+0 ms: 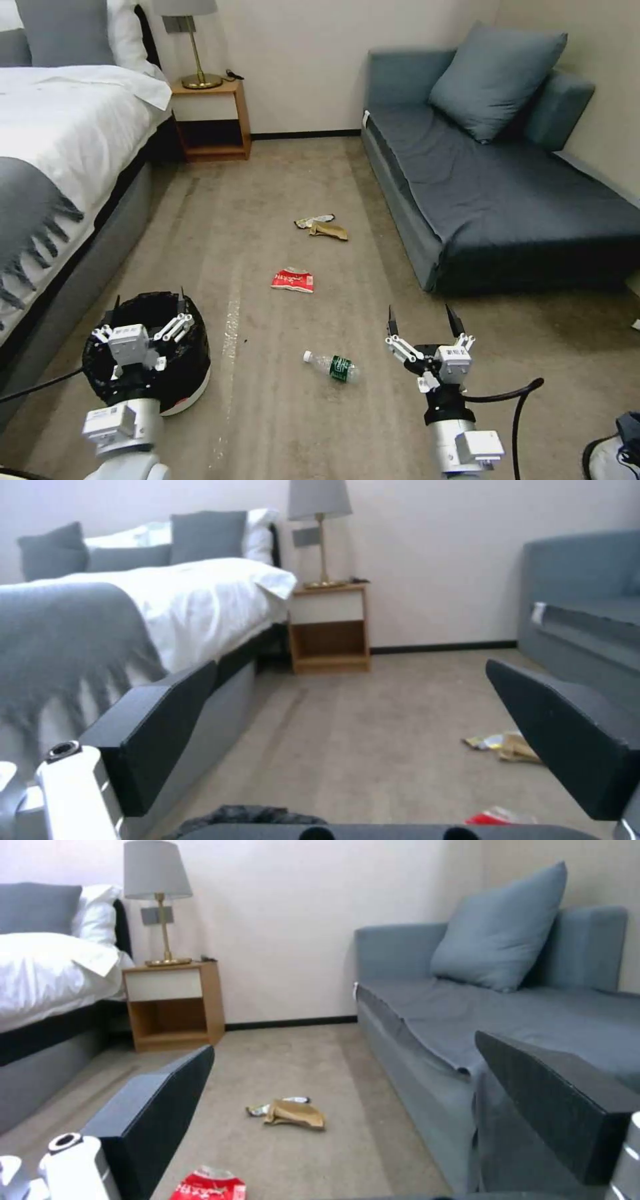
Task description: Pick up the trash bin, then pick up the garbage on the floor and place it into the trash bin.
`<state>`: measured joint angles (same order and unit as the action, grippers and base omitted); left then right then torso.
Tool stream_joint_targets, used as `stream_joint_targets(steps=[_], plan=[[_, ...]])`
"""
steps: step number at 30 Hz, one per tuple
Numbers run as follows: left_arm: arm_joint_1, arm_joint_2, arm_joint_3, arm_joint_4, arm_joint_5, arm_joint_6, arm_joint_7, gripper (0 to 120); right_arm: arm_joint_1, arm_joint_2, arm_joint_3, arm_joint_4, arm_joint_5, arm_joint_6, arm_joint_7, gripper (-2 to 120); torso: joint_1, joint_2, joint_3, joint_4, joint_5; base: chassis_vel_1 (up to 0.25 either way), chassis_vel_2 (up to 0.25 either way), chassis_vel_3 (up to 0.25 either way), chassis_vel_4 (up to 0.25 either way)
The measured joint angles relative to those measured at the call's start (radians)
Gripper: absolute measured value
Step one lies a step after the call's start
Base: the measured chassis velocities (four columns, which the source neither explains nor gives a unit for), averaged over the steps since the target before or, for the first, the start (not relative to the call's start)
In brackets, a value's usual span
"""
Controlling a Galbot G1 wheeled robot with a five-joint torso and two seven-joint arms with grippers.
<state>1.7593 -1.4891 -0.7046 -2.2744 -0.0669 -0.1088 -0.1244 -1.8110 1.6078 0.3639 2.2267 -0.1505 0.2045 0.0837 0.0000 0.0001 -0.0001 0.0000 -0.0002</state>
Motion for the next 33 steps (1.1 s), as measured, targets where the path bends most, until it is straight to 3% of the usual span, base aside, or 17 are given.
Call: stream_joint_targets(steps=[8,13,14,18,21,23,24,25,28,29,32,33], plan=[[0.018,0.053,0.013,0.01,-0.015,0.011,0.039,100,0.045,0.0,0.012,-0.034,0.056,-0.04,-0.001,100,0.0,0.0,0.0,0.0,0.0001,0.0,0.0,0.0,0.0],[0.059,0.21,-0.043,0.013,-0.137,0.062,0.101,100,0.135,-0.087,0.049,-0.052,0.263,-0.221,-0.025,100,0.0,0.0,0.0,0.0001,0.0002,0.0,0.0,0.0,0.0],[0.059,0.21,-0.043,0.013,-0.137,0.062,0.101,100,0.135,-0.087,0.049,-0.052,0.263,-0.221,-0.025,100,0.0,0.0,0.0,0.0001,0.0002,0.0,0.0,0.0,0.0],[0.091,0.31,-0.062,0.029,-0.233,0.082,0.135,100,0.204,-0.169,0.088,-0.107,0.297,-0.246,-0.045,100,0.0,0.0,0.0,0.0001,0.0003,0.0,0.0,0.0,0.0],[0.092,0.336,-0.079,0.052,-0.252,0.098,0.146,100,0.214,-0.188,0.089,-0.118,0.298,-0.244,-0.05,100,0.0,0.0,0.0,0.0,0.0001,0.0,0.0,0.0,0.0],[0.068,0.369,-0.172,0.115,-0.239,0.159,0.184,100,0.224,-0.199,0.078,-0.137,0.291,-0.23,-0.054,100,0.0,0.0,0.0,0.0,-0.0001,0.0,0.0,0.0,0.0],[0.068,0.369,-0.172,0.115,-0.239,0.159,0.184,100,0.224,-0.199,0.078,-0.137,0.291,-0.23,-0.054,100,0.0,0.0,0.0,0.0,-0.0001,0.0,0.0,0.0,0.0],[0.056,0.386,-0.212,0.146,-0.213,0.176,0.2,100,0.227,-0.199,0.074,-0.144,0.289,-0.226,-0.054,100,0.0,0.0,0.0,0.0,-0.0002,0.0,0.0,0.0,0.0],[0.011,0.496,-0.335,0.27,-0.219,0.252,0.252,100,0.239,-0.195,0.056,-0.17,0.287,-0.21,-0.055,100,0.0,0.0,0.0,0.0001,-0.0003,0.0,0.0,0.0,0.0],[0.011,0.496,-0.335,0.27,-0.219,0.252,0.252,100,0.239,-0.195,0.056,-0.17,0.287,-0.21,-0.055,100,0.0,0.0,0.0,0.0001,-0.0003,0.0,0.0,0.0,0.0],[-0.031,0.608,-0.396,0.394,-0.31,0.338,0.311,100,0.25,-0.196,0.05,-0.186,0.291,-0.2,-0.056,100,0.0,0.0,0.0,0.0001,0.0002,0.0,0.0,0.0,0.0],[-0.031,0.608,-0.396,0.394,-0.31,0.338,0.311,100,0.25,-0.196,0.05,-0.186,0.291,-0.2,-0.056,100,0.0,0.0,0.0,0.0001,0.0002,0.0,0.0,0.0,0.0]])
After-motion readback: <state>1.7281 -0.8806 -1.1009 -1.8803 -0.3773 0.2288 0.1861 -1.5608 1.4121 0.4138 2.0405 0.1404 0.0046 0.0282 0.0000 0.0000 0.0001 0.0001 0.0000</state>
